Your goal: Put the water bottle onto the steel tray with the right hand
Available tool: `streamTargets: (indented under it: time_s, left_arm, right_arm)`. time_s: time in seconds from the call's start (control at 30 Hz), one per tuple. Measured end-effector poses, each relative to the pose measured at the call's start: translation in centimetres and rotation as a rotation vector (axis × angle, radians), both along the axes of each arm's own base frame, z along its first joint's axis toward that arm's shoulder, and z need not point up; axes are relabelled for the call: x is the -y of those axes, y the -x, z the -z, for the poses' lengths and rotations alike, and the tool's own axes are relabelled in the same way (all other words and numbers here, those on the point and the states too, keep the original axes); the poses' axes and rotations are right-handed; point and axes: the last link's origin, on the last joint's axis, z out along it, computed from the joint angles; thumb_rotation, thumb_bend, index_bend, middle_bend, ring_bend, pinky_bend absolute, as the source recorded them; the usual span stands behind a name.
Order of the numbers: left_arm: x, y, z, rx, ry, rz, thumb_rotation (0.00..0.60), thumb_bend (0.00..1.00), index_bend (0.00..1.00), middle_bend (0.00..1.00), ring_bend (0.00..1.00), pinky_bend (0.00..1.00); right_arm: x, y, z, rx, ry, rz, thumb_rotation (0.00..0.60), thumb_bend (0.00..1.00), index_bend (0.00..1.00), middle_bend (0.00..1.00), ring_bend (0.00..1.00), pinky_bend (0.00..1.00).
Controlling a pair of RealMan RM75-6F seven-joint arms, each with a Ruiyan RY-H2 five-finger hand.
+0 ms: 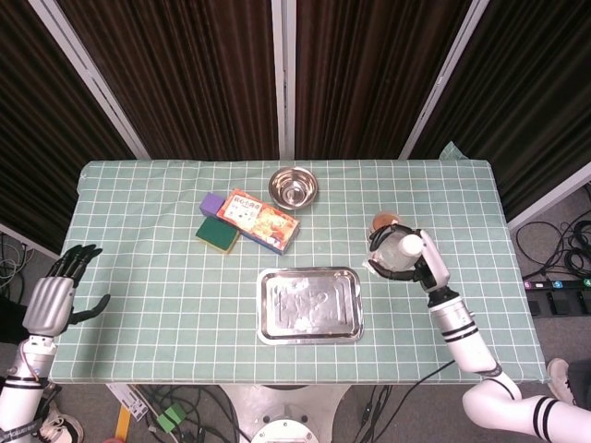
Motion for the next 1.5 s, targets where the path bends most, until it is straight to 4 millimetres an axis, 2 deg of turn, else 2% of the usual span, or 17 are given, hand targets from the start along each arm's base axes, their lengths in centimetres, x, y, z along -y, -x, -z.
streamTargets:
  time_s: [0.1,0.13,0.27,0.37,0.5,0.6,0.73,0.8,0.87,1.0,1.07,1.1,1.2,1.33,1.4,1.5]
  left_arm:
    - [0.0,0.1,-0.1,-0.004,0.001,0.001,0.56,0.31,0.18,0.21,0.11,0.19]
    - [0.0,0.1,-0.1,-0.004,0.002,0.001,0.56,0.31,0.19,0.21,0.11,0.19]
    - [-0.2,-0.2,-0.1,0.001,-0.003,0.01,0.561,0.31,0.19,0.21,0.11,0.19]
    - [-0.2,-0.3,0.0,0.007,-0.004,0.009,0.561,0.31,0.19,0.21,0.11,0.19]
    - [0.1,-0.1,0.1,0.005,0.0,0.005,0.563,0.31,0.19,0.21,0.11,0.19]
    - [0.3,0.0,0.0,0.0,0.001,0.0,0.563,0.31,0.19,0.21,0.11,0.19]
    - [0.2,0.0,-0.2,-0.002,-0.003,-0.001,0.563,0.31,0.19,0.21,0.11,0.19]
    - [0.1,-0.1,-0.3,0.002,-0.007,0.002,0.564,0.31,0.19,0.21,0.11,0.19]
    - [-0.1,-0.1,-0.3,0.008,-0.007,0.004,0.564,0.31,0.19,0.21,0.11,0.19]
    - [0.0,-0.1,0.0,0.013,0.005,0.004,0.561,0.31,0.19,0.21,0.11,0.19]
    - [0.1,-0.2,0.1,0.015,0.008,0.006,0.561,0.31,0.19,0.21,0.11,0.19]
    - [0.1,-0.2,0.1,0.013,0.007,0.008,0.562,0.31,0.19,0.21,0.11,0.19]
    - [0.2,-0.3,-0.2,0.006,-0.002,0.009,0.563,0.31,0.19,0.21,0.11,0.19]
    - [0.3,-0.1,-0.4,0.004,-0.012,-0.003,0.563,0.31,0.19,0.21,0.11,0.19]
    - [0.3,-0.1,-0.3,0.008,-0.009,-0.005,0.561,0.31,0.19,0.21,0.11,0.19]
    - [0.2,-0.2,0.1,0.012,0.005,0.001,0.562,0.31,0.19,0.21,0.11,0.19]
  right_arm:
    - [0.0,1.8,1.3,-0.022,-0.049,0.058,0.6,0.22,0.7,0.56,0.37,0.41]
    - [0.3,3.3,1.5,-0.059,-0.045,0.083,0.6,0.22,0.7,0.56,0.37,0.41]
    - [1.5,6.7,0.4,-0.166,0.017,0.116,0.6,0.21,0.7,0.56,0.37,0.41]
    - [1.7,7.7,-0.6,-0.207,0.052,0.112,0.6,0.21,0.71,0.56,0.37,0.41]
    - [0.9,6.0,0.1,-0.154,0.017,0.081,0.6,0.21,0.71,0.57,0.37,0.41]
    - [0.6,3.4,2.0,-0.095,-0.05,0.048,0.6,0.21,0.71,0.57,0.37,0.41]
    - [1.4,0.3,5.3,-0.092,-0.128,-0.009,0.6,0.21,0.71,0.57,0.37,0.41]
    - [1.4,0.1,5.3,-0.101,-0.117,-0.018,0.6,0.21,0.71,0.57,0.37,0.41]
    - [1.3,0.6,3.9,-0.099,-0.074,-0.011,0.6,0.21,0.71,0.57,0.37,0.41]
    - [0.6,3.6,-0.3,-0.116,0.038,0.047,0.6,0.21,0.71,0.57,0.37,0.41]
    - [0.1,4.6,-1.4,-0.125,0.062,0.063,0.6,0.21,0.71,0.57,0.37,0.41]
    - [0.0,4.6,-1.3,-0.125,0.056,0.062,0.6,0.21,0.71,0.57,0.37,0.41]
    - [0.2,3.0,0.8,-0.112,-0.009,0.03,0.6,0.21,0.71,0.57,0.37,0.41]
    - [0.4,-0.6,4.5,-0.09,-0.1,-0.048,0.6,0.21,0.71,0.57,0.37,0.41]
    - [0.5,-0.9,4.4,-0.089,-0.09,-0.058,0.6,0.21,0.71,0.57,0.37,0.41]
    - [0.4,0.6,2.5,-0.103,-0.037,-0.028,0.6,0.21,0.71,0.57,0.37,0.41]
